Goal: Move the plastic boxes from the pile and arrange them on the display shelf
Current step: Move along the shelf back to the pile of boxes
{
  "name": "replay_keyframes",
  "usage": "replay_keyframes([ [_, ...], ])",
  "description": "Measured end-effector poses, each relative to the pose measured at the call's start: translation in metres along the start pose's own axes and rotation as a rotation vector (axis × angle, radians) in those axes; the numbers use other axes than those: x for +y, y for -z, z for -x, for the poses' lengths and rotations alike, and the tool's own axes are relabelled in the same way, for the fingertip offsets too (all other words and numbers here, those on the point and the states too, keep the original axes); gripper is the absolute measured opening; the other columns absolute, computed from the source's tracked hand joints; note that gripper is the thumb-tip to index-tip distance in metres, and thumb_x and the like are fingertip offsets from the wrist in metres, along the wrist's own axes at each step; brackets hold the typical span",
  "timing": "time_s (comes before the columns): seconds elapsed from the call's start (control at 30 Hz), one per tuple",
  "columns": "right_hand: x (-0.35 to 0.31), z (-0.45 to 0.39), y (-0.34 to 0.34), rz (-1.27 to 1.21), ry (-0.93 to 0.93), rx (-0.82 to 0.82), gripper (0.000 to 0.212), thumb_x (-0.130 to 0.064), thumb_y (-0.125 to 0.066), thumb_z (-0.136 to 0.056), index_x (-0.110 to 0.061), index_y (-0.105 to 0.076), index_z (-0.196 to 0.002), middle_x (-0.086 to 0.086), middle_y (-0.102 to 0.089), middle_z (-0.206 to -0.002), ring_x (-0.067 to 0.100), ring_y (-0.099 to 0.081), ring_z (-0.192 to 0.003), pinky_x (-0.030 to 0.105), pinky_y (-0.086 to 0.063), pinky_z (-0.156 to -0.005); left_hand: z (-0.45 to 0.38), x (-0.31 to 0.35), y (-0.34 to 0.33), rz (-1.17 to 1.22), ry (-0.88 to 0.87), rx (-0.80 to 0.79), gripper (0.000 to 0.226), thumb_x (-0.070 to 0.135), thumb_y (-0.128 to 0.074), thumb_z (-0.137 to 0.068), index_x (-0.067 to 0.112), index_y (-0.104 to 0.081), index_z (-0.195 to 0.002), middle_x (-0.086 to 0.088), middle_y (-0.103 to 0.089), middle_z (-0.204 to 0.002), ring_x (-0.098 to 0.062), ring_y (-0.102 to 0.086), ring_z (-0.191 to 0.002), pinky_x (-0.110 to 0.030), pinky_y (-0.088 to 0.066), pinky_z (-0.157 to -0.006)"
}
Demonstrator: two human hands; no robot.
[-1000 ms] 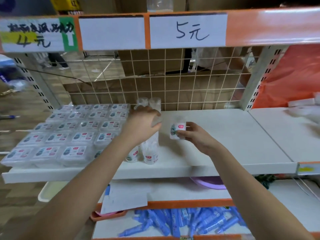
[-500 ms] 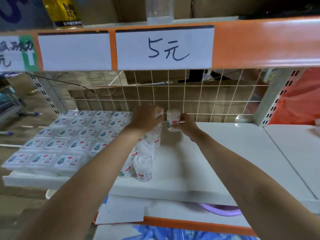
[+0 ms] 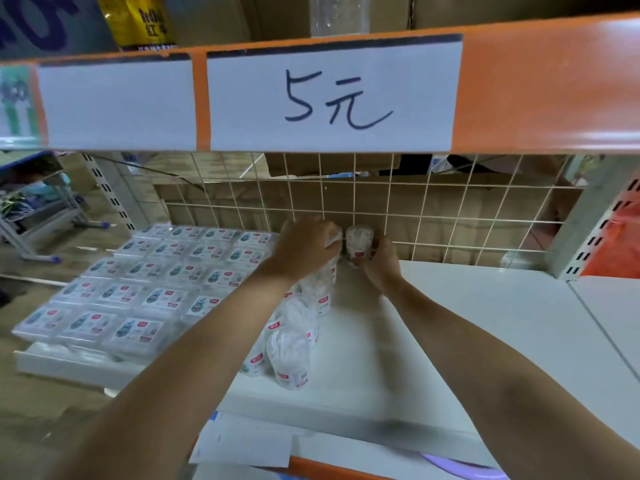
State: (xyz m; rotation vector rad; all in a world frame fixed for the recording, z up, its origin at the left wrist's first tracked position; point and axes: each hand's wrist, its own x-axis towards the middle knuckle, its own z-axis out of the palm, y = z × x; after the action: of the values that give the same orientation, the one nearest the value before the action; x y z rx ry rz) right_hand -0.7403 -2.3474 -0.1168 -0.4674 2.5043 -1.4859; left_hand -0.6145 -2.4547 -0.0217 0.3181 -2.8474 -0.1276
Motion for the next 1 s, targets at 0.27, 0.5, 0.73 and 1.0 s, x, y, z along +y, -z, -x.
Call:
replay_keyframes([
  [0.27,-0.003,-0.001,-0.004,0.107,-0.016,-0.063,0.079,-0.023,-0.081,-0.065,-0.008,-0.043,-0.133,0.013,-0.049,-0.127,0.032,-0.050,-0.119,0.046,-0.046,-0.099,-0.005,-0.003,0.004,-0.028,-0.055,0.002,0.028,0.034,-0.052,-0.092,0.016,-0.063,-0.110,-0.004,-0.064,-0.111,-0.025,-0.056,-0.107,-0.040,-0.042,-0.095],
  [0.5,-0.002,0.040,0.063,0.543,0.113,-0.161,0.061,-0.019,-0.063,-0.084,-0.007,-0.040,-0.139,0.016,-0.038,-0.141,0.034,-0.037,-0.130,0.038,-0.035,-0.105,-0.012,0.039,0.006,-0.153,-0.281,-0.074,0.039,0.037,-0.040,-0.093,0.010,-0.057,-0.117,-0.009,-0.057,-0.116,-0.025,-0.053,-0.108,-0.037,-0.043,-0.090],
  [0.73,0.029,0.099,0.168,1.053,0.065,-0.155,0.052,-0.037,-0.049,-0.093,-0.015,-0.039,-0.140,0.008,-0.044,-0.138,0.028,-0.038,-0.128,0.038,-0.040,-0.100,-0.017,0.138,-0.030,-0.241,-0.545,-0.162,0.046,0.045,-0.047,-0.094,0.015,-0.049,-0.128,-0.008,-0.048,-0.132,-0.028,-0.041,-0.123,-0.040,-0.032,-0.101],
  [1.0,0.076,0.182,0.294,1.177,-0.182,-0.004,0.052,-0.039,-0.046,-0.095,-0.016,-0.038,-0.141,0.007,-0.043,-0.139,0.025,-0.038,-0.128,0.036,-0.038,-0.100,-0.003,0.282,-0.051,-0.186,-0.748,-0.218,0.054,0.050,-0.039,-0.095,0.015,-0.041,-0.136,-0.009,-0.040,-0.140,-0.028,-0.033,-0.130,-0.042,-0.028,-0.105],
])
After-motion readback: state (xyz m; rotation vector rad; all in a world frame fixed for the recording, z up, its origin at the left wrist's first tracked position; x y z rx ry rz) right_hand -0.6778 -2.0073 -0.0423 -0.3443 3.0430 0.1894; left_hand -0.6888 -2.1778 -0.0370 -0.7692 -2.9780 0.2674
